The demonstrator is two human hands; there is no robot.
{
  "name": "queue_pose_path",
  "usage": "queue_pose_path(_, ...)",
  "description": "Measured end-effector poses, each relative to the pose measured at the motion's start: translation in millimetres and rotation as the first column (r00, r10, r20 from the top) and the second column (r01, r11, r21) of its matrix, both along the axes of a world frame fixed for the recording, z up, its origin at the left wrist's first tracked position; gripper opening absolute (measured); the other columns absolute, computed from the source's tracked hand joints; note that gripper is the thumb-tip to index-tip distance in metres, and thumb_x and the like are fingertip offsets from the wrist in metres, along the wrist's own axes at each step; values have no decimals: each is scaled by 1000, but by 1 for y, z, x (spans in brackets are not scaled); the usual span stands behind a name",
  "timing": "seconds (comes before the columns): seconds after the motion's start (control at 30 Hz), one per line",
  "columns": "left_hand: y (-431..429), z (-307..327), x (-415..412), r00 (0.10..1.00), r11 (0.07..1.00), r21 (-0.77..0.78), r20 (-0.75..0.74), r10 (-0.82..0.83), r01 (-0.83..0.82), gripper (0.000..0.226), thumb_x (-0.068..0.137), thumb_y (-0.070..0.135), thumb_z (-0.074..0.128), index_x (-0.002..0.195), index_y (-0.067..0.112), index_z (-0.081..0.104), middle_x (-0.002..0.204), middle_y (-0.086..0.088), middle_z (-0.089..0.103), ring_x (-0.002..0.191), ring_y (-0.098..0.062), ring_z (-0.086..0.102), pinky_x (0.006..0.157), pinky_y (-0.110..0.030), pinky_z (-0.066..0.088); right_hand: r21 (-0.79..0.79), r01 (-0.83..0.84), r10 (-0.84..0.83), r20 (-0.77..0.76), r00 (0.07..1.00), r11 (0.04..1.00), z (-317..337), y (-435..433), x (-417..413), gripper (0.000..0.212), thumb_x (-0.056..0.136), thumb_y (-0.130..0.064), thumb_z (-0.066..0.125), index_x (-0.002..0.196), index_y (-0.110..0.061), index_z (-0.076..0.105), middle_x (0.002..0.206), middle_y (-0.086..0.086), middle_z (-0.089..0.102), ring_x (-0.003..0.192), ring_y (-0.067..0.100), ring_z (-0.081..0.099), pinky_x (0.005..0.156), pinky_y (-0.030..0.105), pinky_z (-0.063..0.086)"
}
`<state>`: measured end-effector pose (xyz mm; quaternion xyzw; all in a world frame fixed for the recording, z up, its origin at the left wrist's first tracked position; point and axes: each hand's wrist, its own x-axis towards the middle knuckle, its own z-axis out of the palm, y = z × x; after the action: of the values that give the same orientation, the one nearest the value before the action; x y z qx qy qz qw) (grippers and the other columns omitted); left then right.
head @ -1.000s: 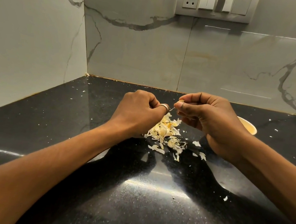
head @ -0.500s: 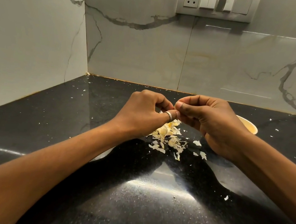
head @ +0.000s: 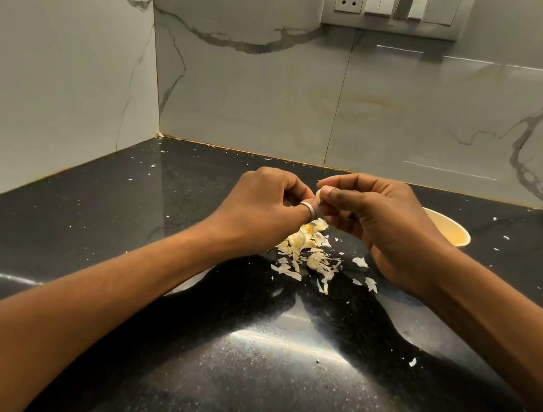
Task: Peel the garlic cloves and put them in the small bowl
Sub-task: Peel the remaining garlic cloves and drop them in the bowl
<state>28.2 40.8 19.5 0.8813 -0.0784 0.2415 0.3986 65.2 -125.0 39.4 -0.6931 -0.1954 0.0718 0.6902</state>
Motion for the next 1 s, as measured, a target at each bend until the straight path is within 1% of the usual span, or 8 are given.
queue_pose_path(0.2, 0, 1, -1, 1000, 1000, -15, 10, 14, -14, 12, 94, 27, 67, 85, 20, 70, 61, 13, 64, 50, 3, 56, 51, -14, 45, -4, 12, -12, 15, 1000, 1000, 0, 1, 0, 9, 89, -3, 70, 98, 1, 71, 90, 15, 74, 80, 16, 70, 70, 21, 58)
queue_pose_path(0.3, 0, 3, -1, 1000, 999, -47, 19, 23, -22, 15, 94, 29, 67, 85, 17, 69, 61, 8, 65, 48, 0, 57, 52, -24, 52, -7, 2, -2, 9, 1000, 1000, 0, 0, -2, 12, 89, -3, 70, 99, 3, 70, 88, 13, 74, 76, 13, 70, 68, 21, 58)
queue_pose_path(0.47, 2, 4, -3, 999, 1000, -9, 39, 22, -22, 13, 95, 27, 66, 85, 18, 67, 63, 6, 65, 54, -5, 60, 60, -36, 59, -5, -31, 30, -34, 999, 1000, 0, 0, -3, 5, 90, -3, 69, 93, 0, 72, 84, 14, 72, 73, 16, 66, 65, 21, 57)
queue_pose_path(0.63, 3, 5, -2, 999, 1000, -2, 36, -2, 2, 11, 96, 23, 65, 86, 18, 65, 66, 4, 65, 52, -3, 59, 58, -34, 57, 52, -55, 61, -104, 993, 997, 2, 0, -3, 8, 93, 1, 64, 97, 3, 71, 81, 13, 70, 66, 12, 65, 63, 20, 57)
queue_pose_path(0.77, 4, 5, -2, 999, 1000, -3, 50, 18, -18, 10, 96, 20, 64, 86, 18, 65, 68, 3, 65, 57, -9, 65, 59, -34, 60, 62, -59, 66, -116, 991, 996, 4, -2, -1, 10, 93, 1, 62, 98, 3, 71, 80, 12, 69, 65, 12, 65, 62, 20, 57)
queue_pose_path(0.83, 6, 5, -1, 998, 999, -23, 56, 38, -37, 10, 96, 20, 64, 87, 17, 66, 69, 2, 66, 57, -8, 66, 59, -32, 60, 56, -69, 75, -114, 991, 996, 5, -3, -1, 10, 94, -1, 63, 99, 2, 71, 80, 11, 69, 65, 12, 65, 62, 20, 57)
queue_pose_path(0.9, 6, 5, 0, 996, 998, -25, 67, 59, -58, 14, 96, 23, 64, 84, 17, 67, 66, 3, 66, 53, -6, 63, 59, -32, 59, 37, -71, 74, -106, 992, 997, 5, -2, -1, 10, 94, -2, 64, 99, 1, 72, 82, 11, 70, 68, 12, 65, 62, 20, 57)
queue_pose_path(1.0, 6, 4, 2, 989, 995, 6, 103, 103, -104, 29, 95, 34, 67, 74, 14, 68, 61, 1, 66, 55, -15, 63, 61, -38, 57, 22, -43, 45, -100, 994, 999, 3, -2, 0, 9, 93, -4, 65, 98, 0, 72, 83, 11, 72, 73, 14, 66, 64, 21, 58)
